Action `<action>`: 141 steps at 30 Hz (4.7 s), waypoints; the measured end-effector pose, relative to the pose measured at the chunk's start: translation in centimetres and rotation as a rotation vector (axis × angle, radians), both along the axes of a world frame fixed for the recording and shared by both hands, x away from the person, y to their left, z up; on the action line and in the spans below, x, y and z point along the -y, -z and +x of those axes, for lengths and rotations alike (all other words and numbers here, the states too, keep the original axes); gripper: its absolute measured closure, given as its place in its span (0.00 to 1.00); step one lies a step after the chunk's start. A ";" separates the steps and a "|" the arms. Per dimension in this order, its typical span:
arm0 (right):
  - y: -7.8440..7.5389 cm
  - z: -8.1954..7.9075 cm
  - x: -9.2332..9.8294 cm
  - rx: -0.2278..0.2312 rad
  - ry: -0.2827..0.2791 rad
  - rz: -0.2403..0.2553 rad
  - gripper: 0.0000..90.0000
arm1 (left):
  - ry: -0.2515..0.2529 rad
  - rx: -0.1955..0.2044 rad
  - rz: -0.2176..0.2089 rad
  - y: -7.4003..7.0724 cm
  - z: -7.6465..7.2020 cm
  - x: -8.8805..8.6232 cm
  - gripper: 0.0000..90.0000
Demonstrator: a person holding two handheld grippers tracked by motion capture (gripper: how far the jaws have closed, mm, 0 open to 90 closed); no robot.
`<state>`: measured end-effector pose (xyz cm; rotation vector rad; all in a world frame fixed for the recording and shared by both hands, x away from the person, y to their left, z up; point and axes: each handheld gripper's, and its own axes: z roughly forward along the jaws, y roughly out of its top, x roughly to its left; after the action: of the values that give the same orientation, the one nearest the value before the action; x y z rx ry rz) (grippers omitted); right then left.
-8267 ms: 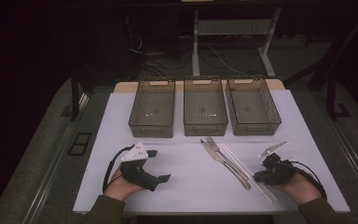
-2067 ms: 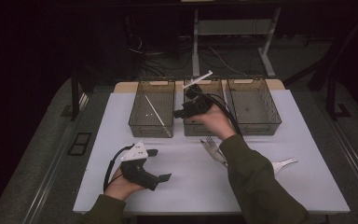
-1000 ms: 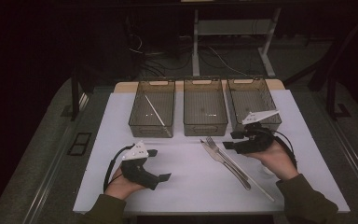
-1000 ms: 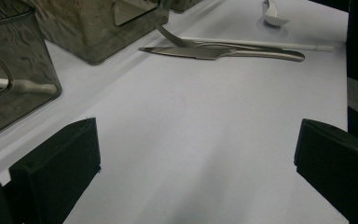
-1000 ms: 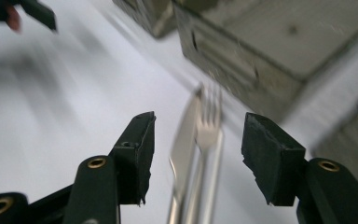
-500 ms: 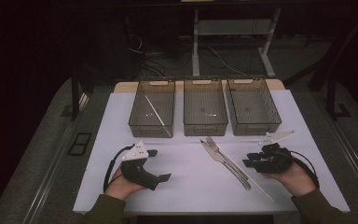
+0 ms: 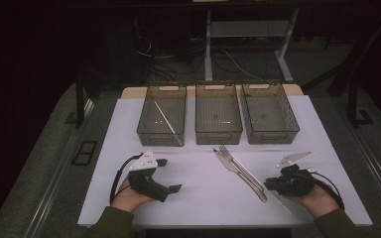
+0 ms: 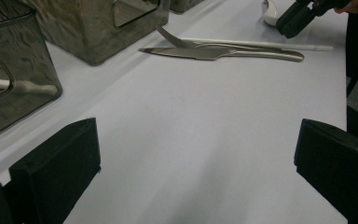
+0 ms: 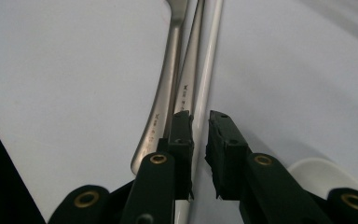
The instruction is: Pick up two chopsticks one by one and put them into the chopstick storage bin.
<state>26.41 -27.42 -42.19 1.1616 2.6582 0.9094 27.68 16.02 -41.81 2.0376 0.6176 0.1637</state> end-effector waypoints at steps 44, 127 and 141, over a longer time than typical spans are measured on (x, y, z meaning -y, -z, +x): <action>0.5 0.3 0.9 -0.020 0.105 -0.029 0.93 | 0.005 0.007 0.003 -0.1 0.0 0.1 0.00; -7.2 16.0 -18.6 0.097 0.016 0.149 0.93 | -0.003 0.010 -0.021 -0.1 0.0 -0.1 0.00; -6.5 19.2 -24.1 0.068 0.046 0.102 0.93 | 0.004 0.008 -0.026 -0.1 -0.1 -0.1 0.00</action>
<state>45.62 -3.29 -35.69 1.1845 2.5485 1.0676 27.54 16.08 -41.68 2.0122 0.6075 0.1604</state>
